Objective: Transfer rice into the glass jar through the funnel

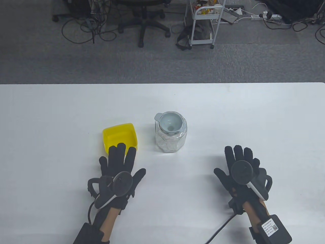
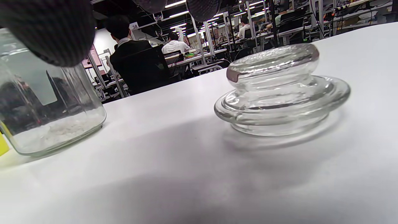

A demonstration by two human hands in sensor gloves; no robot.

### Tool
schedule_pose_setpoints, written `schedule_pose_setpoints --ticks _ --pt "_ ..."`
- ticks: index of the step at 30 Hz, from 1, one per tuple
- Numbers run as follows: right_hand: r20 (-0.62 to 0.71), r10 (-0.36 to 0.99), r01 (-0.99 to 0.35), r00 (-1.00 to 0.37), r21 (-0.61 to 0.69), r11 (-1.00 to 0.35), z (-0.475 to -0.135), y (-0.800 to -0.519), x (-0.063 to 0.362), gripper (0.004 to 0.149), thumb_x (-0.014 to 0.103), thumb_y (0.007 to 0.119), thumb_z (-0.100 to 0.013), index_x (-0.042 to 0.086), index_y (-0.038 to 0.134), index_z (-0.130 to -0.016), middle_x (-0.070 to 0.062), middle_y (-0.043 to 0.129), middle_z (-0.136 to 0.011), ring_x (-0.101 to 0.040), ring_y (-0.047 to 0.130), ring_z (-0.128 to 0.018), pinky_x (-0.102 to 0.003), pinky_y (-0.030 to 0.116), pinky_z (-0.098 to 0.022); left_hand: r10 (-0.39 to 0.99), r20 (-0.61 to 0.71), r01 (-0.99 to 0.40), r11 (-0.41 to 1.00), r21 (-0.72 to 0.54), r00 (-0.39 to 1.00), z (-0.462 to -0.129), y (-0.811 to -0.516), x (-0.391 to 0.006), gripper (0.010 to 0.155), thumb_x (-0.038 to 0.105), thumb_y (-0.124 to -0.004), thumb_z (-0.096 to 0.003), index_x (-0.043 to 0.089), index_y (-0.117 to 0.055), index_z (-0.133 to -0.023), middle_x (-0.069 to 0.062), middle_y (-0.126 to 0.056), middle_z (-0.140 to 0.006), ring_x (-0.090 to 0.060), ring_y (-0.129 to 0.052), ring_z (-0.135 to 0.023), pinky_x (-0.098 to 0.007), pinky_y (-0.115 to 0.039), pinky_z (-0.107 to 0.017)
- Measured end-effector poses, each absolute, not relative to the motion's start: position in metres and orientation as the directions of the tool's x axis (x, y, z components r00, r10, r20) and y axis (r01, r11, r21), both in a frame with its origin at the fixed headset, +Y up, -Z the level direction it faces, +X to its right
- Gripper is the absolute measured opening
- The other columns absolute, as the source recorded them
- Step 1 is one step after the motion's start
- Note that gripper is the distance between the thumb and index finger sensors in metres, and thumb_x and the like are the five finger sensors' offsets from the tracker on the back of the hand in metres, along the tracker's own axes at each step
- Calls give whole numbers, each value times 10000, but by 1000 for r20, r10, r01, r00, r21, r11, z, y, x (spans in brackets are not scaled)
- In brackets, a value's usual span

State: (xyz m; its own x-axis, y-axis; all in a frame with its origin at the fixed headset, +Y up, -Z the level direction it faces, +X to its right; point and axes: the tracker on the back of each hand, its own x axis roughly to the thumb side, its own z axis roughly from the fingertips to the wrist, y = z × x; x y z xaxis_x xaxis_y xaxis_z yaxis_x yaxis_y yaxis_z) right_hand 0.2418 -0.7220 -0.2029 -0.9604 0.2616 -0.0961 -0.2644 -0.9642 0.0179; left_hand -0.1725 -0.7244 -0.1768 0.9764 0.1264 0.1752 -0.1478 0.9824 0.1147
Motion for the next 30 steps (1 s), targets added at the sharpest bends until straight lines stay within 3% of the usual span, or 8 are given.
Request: schedule_pose_setpoints --ticks 2,4,8,13,16,23,25,30 --pt "-107 289 -290 -951 -12 -957 -207 -718 240 862 699 742 -361 371 337 -1048 -82 378 -1182 -419 332 -1091 -686 384 -735 164 192 -166 986 -6 968 -179 -731 -172 854 758 -724 -509 388 -353 -1183 -114 -280 -1303 -454 -308 -1187 -751 -357 -751" --pt "-121 323 -322 -939 -27 -946 -214 -708 234 860 694 754 -361 347 376 -1051 -104 502 -1161 -429 431 -1082 -680 437 -735 182 216 -202 977 74 959 -181 -734 -171 836 740 -745 -497 388 -400 -1172 -105 -320 -1298 -438 -327 -1188 -747 -356 -753" --pt "-151 350 -346 -925 -51 -937 -238 -669 205 836 704 751 -364 318 475 -1052 -107 669 -1101 -407 659 -1022 -631 593 -713 173 217 -181 983 18 961 -191 -742 -169 848 746 -735 -494 404 -357 -1171 -81 -292 -1304 -425 -294 -1195 -746 -324 -755" --pt "-194 386 -375 -902 -90 -923 -283 -631 156 764 686 781 -359 304 653 -1008 -100 794 -1029 -383 819 -911 -564 718 -651 182 226 -198 979 50 957 -190 -739 -172 822 732 -736 -503 405 -383 -1169 -72 -318 -1305 -408 -306 -1201 -742 -320 -763" --pt "-242 346 -344 -906 -49 -938 -309 -623 127 743 683 792 -358 302 700 -990 -65 815 -1025 -356 866 -874 -542 747 -628 175 219 -197 977 84 960 -189 -735 -176 811 714 -751 -502 408 -398 -1164 -66 -336 -1303 -402 -320 -1202 -740 -326 -766" --pt "-401 169 -206 -900 50 -977 -350 -636 90 703 686 831 -345 248 848 -895 -68 986 -848 -279 1017 -644 -456 848 -506 153 223 -177 980 94 963 -190 -734 -173 766 662 -763 -527 404 -425 -1164 -61 -360 -1303 -400 -337 -1205 -741 -330 -769" --pt "-422 126 -181 -898 94 -979 -358 -642 84 760 787 814 -324 234 897 -839 -73 1034 -730 -246 1031 -530 -430 865 -459 110 239 -145 981 130 965 -189 -728 -168 735 637 -760 -544 402 -439 -1163 -53 -381 -1302 -393 -354 -1207 -737 -343 -775" --pt "-463 93 -158 -881 104 -982 -364 -648 84 736 817 799 -337 213 929 -735 -51 1050 -546 -164 1016 -387 -398 876 -404 106 248 -148 977 155 963 -187 -724 -163 708 617 -752 -558 403 -453 -1163 -48 -392 -1303 -388 -366 -1209 -738 -352 -776"
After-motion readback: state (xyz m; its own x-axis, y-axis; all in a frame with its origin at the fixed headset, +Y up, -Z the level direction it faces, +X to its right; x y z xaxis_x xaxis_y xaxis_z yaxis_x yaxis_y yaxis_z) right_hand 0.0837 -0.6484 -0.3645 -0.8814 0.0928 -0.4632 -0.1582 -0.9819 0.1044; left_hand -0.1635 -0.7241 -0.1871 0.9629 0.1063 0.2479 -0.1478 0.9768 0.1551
